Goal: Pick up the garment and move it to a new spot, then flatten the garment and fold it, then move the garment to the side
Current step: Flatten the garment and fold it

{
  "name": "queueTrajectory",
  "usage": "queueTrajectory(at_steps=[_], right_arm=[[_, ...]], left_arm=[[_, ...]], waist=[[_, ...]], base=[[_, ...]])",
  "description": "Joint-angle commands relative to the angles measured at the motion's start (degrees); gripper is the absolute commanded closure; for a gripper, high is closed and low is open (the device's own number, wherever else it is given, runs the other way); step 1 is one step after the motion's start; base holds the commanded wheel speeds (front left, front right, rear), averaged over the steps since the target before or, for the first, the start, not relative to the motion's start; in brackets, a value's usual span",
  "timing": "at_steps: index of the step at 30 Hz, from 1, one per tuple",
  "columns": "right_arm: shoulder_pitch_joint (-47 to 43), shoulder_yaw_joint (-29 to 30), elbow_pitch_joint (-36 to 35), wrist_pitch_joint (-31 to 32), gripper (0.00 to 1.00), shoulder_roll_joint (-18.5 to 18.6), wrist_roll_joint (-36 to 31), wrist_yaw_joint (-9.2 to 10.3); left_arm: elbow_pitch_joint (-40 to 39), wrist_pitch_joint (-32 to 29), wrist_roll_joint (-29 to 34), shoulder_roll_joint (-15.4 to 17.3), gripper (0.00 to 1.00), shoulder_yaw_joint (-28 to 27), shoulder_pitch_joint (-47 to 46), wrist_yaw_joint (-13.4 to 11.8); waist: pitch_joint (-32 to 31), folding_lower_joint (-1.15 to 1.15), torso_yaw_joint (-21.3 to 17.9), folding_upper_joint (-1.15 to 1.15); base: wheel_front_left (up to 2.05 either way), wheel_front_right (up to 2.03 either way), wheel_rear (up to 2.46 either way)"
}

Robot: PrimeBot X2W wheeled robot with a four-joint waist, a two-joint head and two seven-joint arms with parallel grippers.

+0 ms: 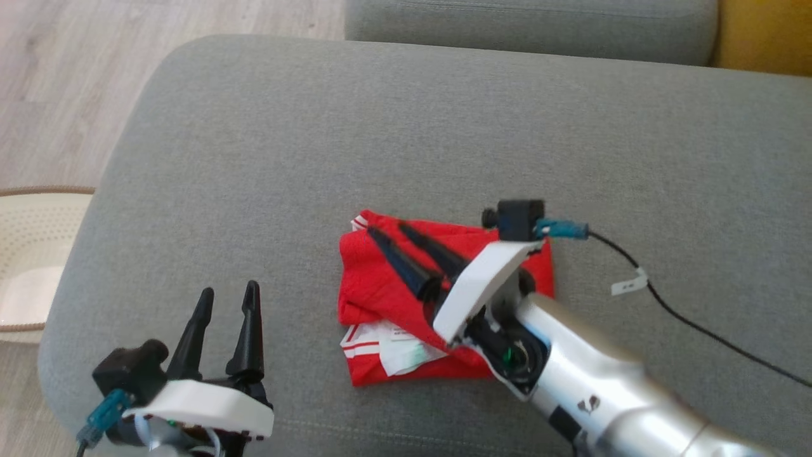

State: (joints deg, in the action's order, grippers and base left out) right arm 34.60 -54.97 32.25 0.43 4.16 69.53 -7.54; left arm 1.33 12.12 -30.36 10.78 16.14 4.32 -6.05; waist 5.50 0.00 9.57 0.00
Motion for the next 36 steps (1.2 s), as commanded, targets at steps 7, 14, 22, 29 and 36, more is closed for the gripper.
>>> queueTrajectory(at_steps=[7, 14, 22, 29, 36], right_arm=[[6.14, 3.5, 3.36, -7.76, 0.0, -1.28, -4.47, 0.05], [5.61, 3.83, 7.65, -8.61, 0.04, 0.05, -11.33, 0.05], [0.16, -1.82, 7.25, -4.13, 1.0, 2.18, -15.98, 0.05], [-0.85, -6.73, 8.13, -2.22, 1.0, 3.38, -17.23, 0.05], [0.32, -9.98, 12.71, -2.77, 1.0, 2.7, -18.65, 0.05]], left_arm=[[-2.0, 0.53, -0.47, 0.85, 0.0, -2.07, -2.31, -0.26], [-2.33, 0.65, -0.53, 1.1, 0.0, -2.14, -2.34, -0.4], [-2.45, 0.86, -0.63, 1.27, 0.0, -2.12, -3.14, -0.39], [-2.15, 0.93, -0.68, 1.37, 0.0, -1.93, -3.64, -0.35], [-2.07, 0.97, -0.89, 1.66, 0.0, -2.04, -3.74, -0.43]], waist=[[0.09, 0.0, -2.29, 0.0], [0.27, 0.0, -3.16, 0.0], [1.35, 0.0, -2.65, 0.0], [1.54, 0.0, -0.87, 0.0], [1.63, 0.0, 0.73, 0.0]], base=[[0.0, 0.0, 0.0], [0.0, 0.0, 0.0], [0.0, 0.0, 0.0], [0.0, 0.0, 0.0], [0.0, 0.0, 0.0]])
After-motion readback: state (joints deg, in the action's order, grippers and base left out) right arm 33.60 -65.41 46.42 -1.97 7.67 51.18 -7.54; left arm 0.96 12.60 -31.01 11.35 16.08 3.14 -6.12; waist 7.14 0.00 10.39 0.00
